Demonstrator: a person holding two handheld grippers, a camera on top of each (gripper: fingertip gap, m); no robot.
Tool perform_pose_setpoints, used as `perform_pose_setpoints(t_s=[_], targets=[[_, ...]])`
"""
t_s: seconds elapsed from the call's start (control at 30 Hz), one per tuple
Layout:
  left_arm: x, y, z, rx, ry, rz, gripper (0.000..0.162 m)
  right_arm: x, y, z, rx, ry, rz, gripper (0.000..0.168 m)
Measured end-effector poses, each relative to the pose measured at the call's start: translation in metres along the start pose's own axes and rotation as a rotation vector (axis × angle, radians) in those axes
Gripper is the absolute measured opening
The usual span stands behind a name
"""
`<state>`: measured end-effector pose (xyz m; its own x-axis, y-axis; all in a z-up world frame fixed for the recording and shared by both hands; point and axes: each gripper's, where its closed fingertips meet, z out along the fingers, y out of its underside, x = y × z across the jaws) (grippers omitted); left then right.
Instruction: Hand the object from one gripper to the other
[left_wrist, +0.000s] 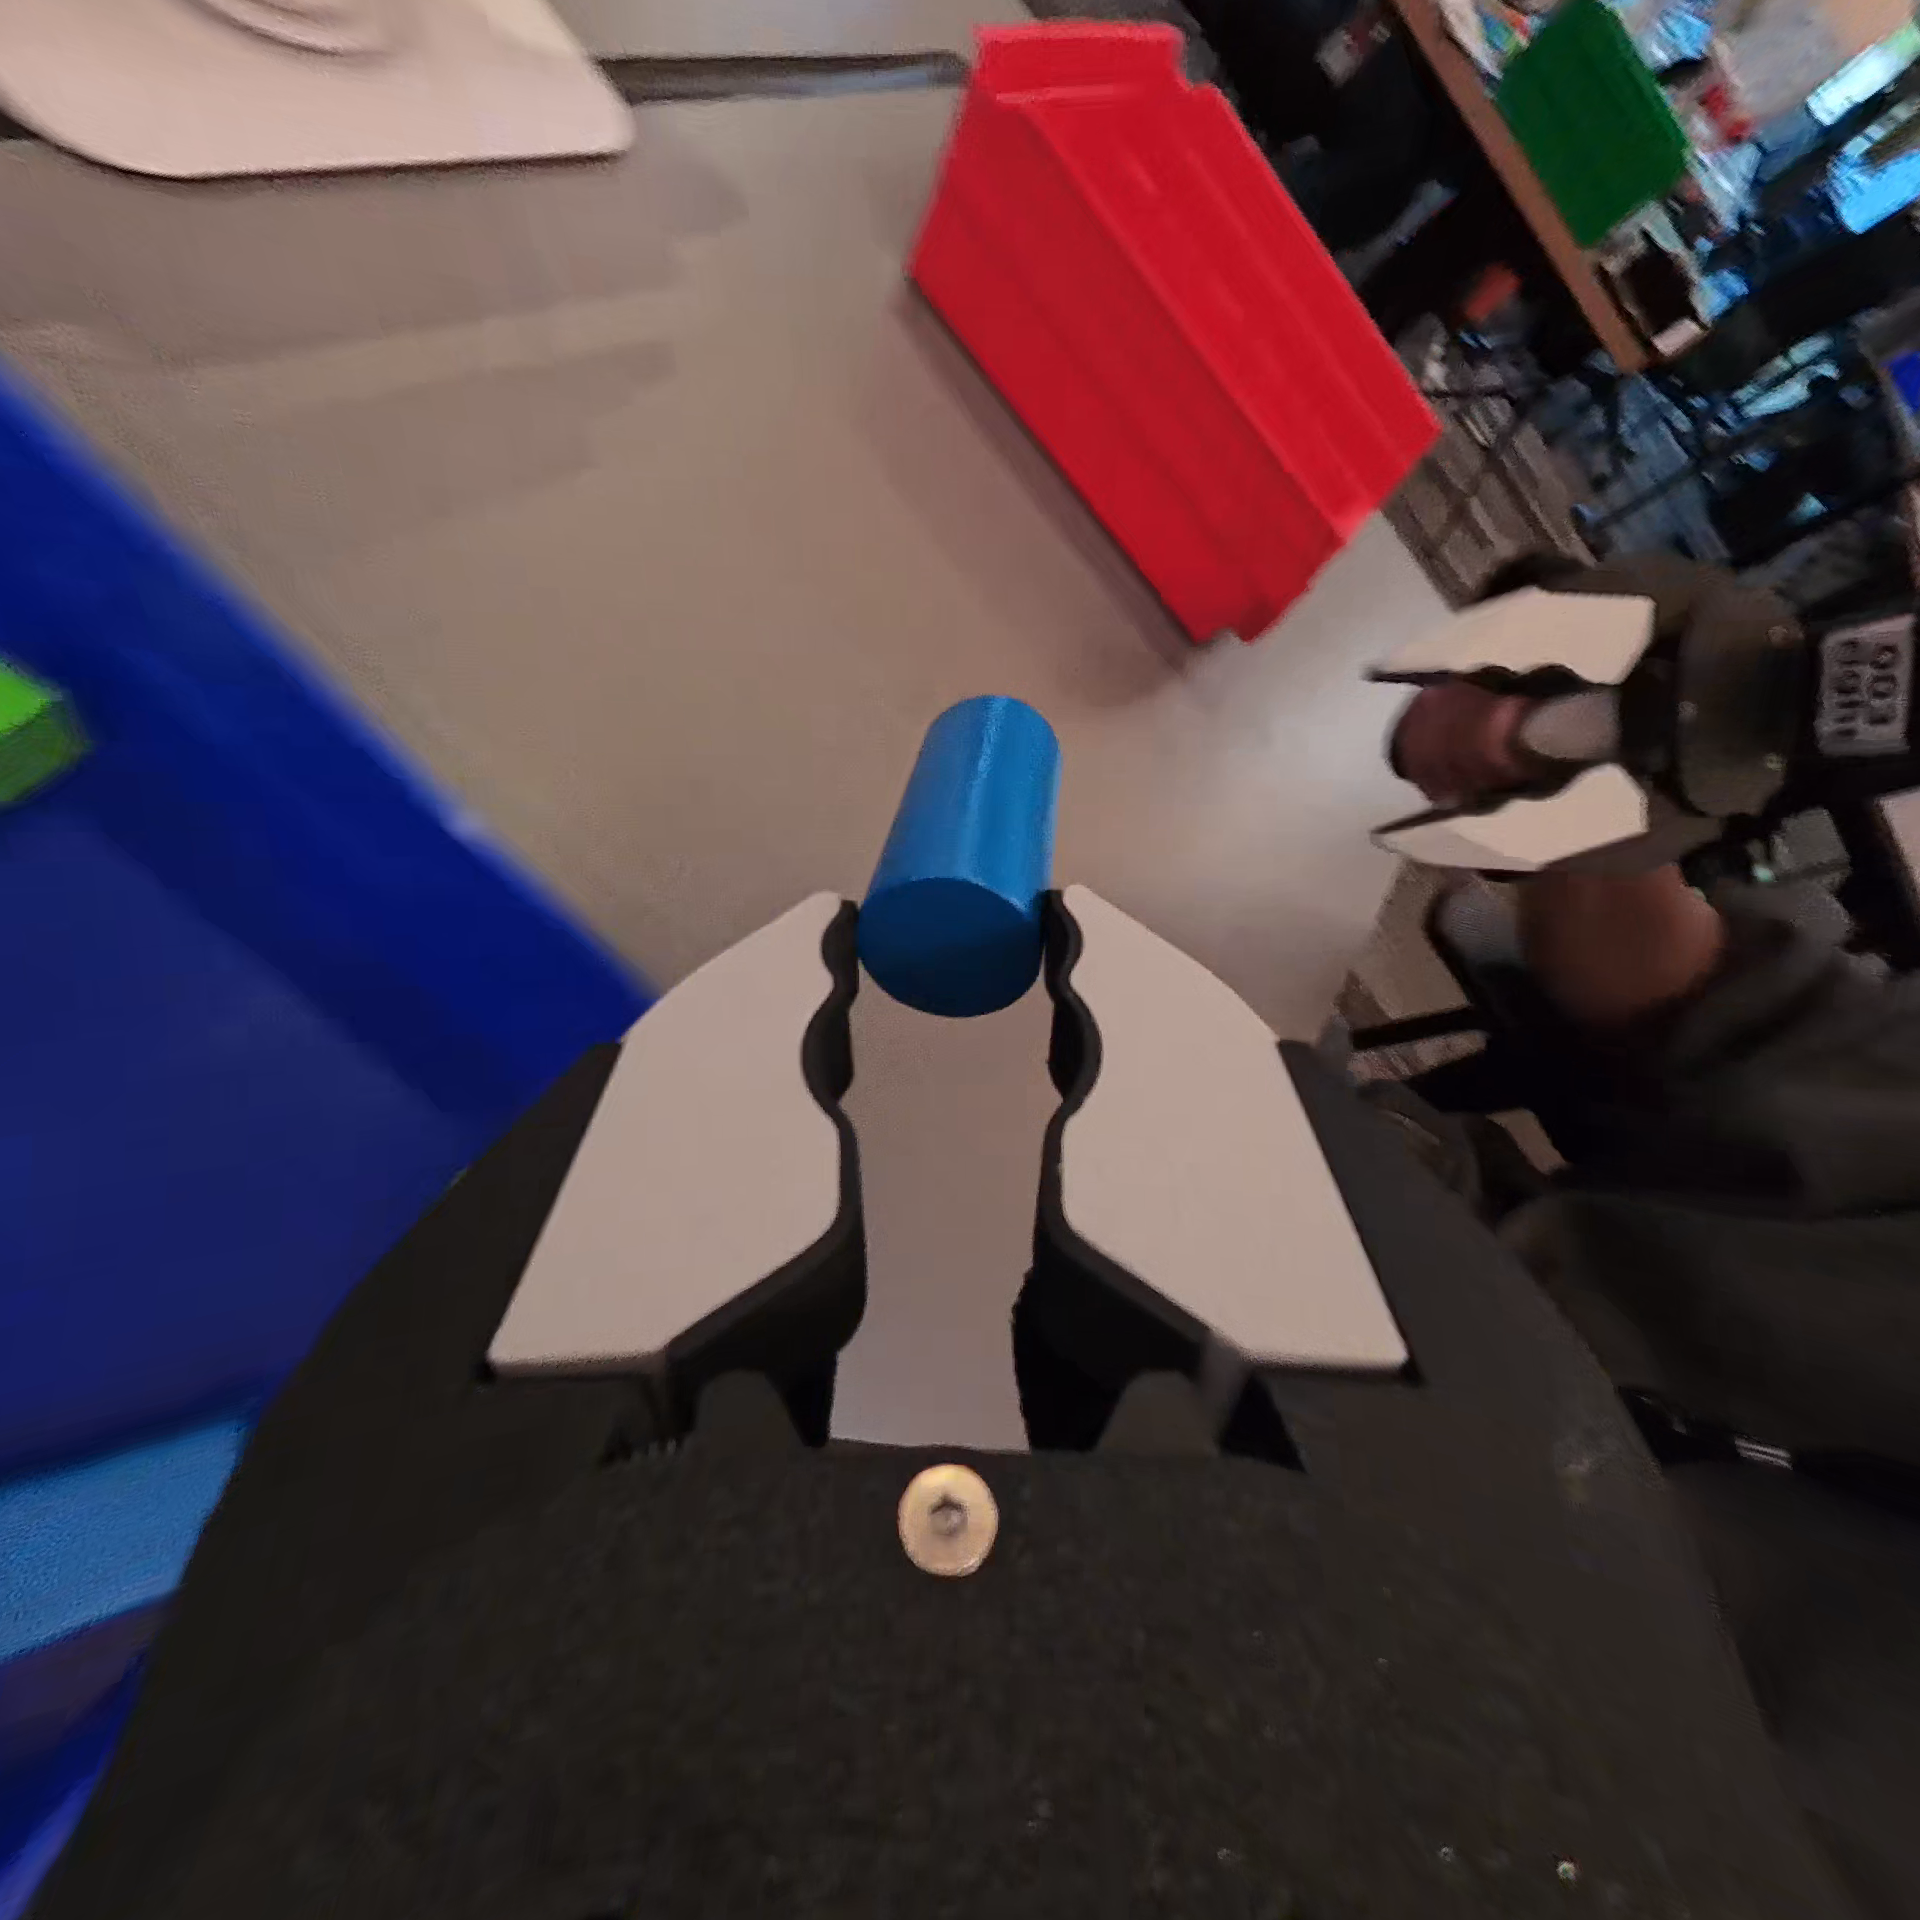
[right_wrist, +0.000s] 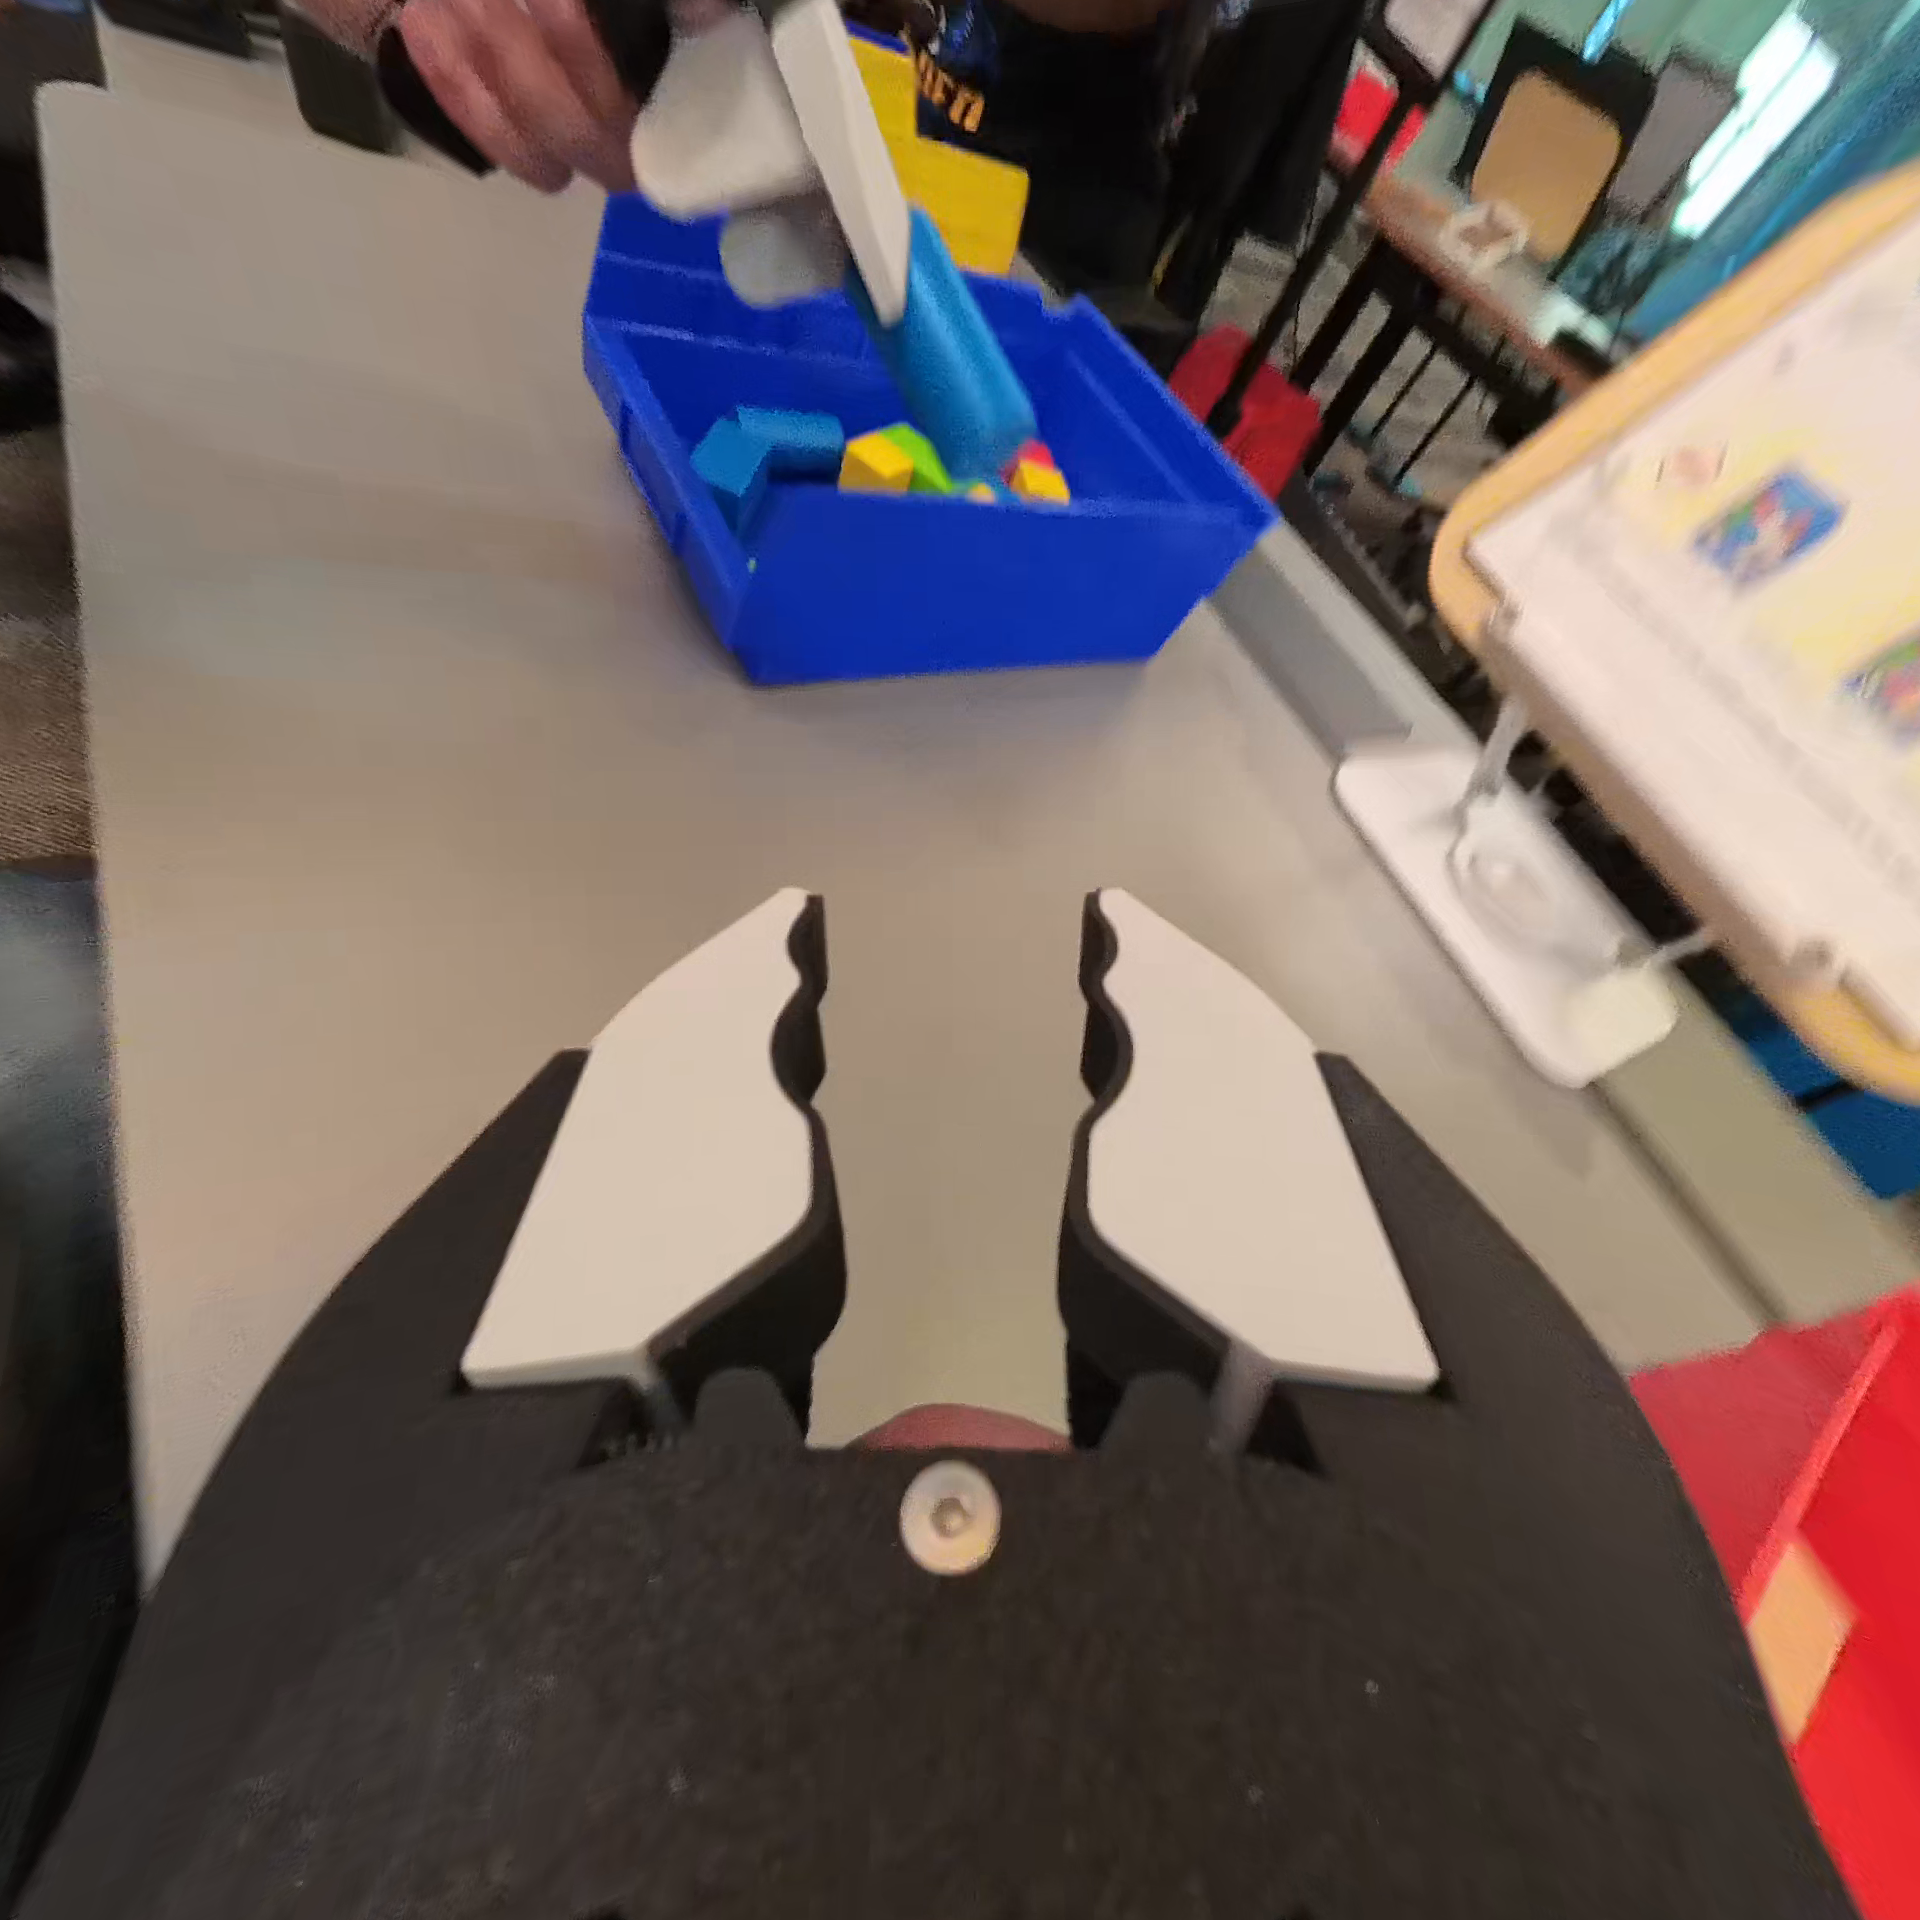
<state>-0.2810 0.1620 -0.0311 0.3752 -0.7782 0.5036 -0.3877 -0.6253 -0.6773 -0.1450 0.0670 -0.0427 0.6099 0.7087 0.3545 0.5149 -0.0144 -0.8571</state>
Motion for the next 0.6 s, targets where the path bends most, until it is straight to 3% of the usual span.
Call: perform_pose_setpoints(t_s=[0.17,0.27,0.3,0.47,0.53,0.6], targets=[[0.071,0.004,0.044,-0.074,0.215,0.001,0.034,0.006,-0.029,0.044,0.013,0.036,-0.195,0.047],[0.096,0.009,0.06,-0.09,0.357,-0.048,0.034,0.001,-0.037,0.042,0.111,0.008,-0.162,0.045],[0.101,0.011,0.065,-0.099,0.395,-0.068,0.034,0.0,-0.035,0.04,0.12,-0.004,-0.173,0.036],[0.118,0.013,0.072,-0.034,0.555,-0.143,0.034,-0.001,-0.023,0.023,0.104,-0.027,-0.227,0.034],[0.12,0.017,0.07,0.04,0.563,-0.15,0.035,0.009,-0.02,0.014,0.094,-0.003,-0.222,0.034],[0.109,0.041,0.076,0.062,0.442,-0.11,0.043,0.042,-0.017,-0.004,0.06,0.09,-0.218,0.034]])
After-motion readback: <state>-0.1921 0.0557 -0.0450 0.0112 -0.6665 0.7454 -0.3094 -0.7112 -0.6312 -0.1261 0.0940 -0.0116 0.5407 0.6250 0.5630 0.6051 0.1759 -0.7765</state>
